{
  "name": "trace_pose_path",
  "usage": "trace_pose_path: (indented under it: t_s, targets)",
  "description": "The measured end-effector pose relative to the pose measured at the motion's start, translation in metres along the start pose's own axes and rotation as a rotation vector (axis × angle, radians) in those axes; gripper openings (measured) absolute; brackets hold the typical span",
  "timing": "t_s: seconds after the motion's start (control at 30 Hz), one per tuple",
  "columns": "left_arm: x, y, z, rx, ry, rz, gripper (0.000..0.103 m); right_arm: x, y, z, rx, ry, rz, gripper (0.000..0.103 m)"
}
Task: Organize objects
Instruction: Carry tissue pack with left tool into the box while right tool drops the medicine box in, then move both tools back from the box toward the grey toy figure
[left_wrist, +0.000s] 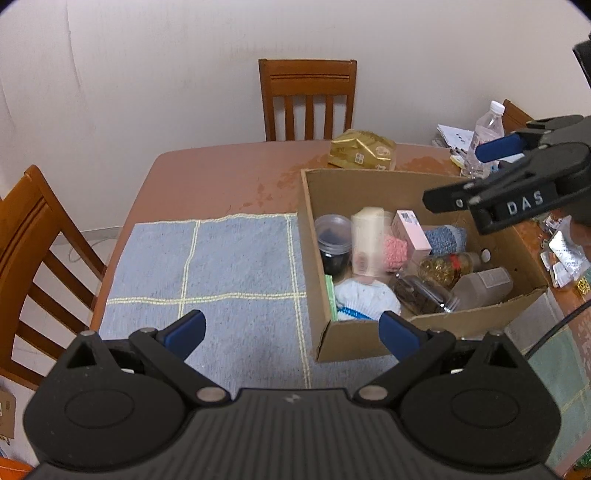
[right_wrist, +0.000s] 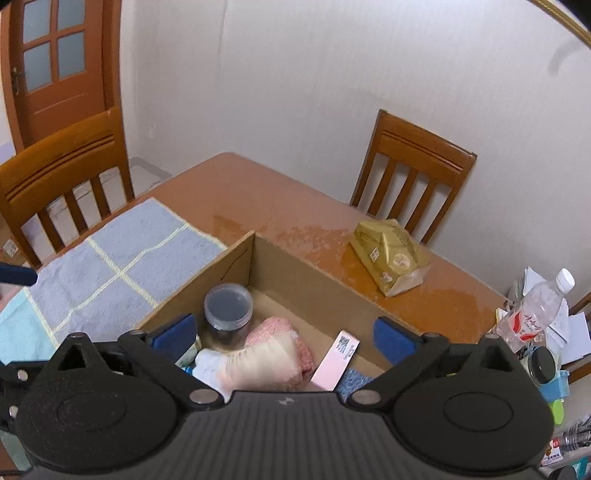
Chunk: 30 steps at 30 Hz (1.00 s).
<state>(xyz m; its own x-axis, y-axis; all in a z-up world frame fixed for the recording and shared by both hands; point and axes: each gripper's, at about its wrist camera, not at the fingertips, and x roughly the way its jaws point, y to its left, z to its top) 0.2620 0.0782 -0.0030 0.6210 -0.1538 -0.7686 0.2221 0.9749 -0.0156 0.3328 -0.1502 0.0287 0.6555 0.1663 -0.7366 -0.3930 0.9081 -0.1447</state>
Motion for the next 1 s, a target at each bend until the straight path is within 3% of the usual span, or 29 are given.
trace_pose_path:
  t_s: [0.23, 0.6, 1.0]
  targets:
    - [0.004, -0.001, -0.004, -0.004, 0.018, -0.006, 0.100, -0.004, 0.007, -0.015, -0.025, 0.026, -0.010, 0.103]
    - [0.008, -0.003, -0.013, -0.029, 0.028, -0.004, 0.100, -0.020, 0.002, -0.039, 0.041, 0.034, -0.036, 0.103]
    - [0.021, -0.009, -0.055, -0.004, 0.076, 0.055, 0.100, -0.030, 0.020, -0.105, 0.086, 0.055, -0.061, 0.103]
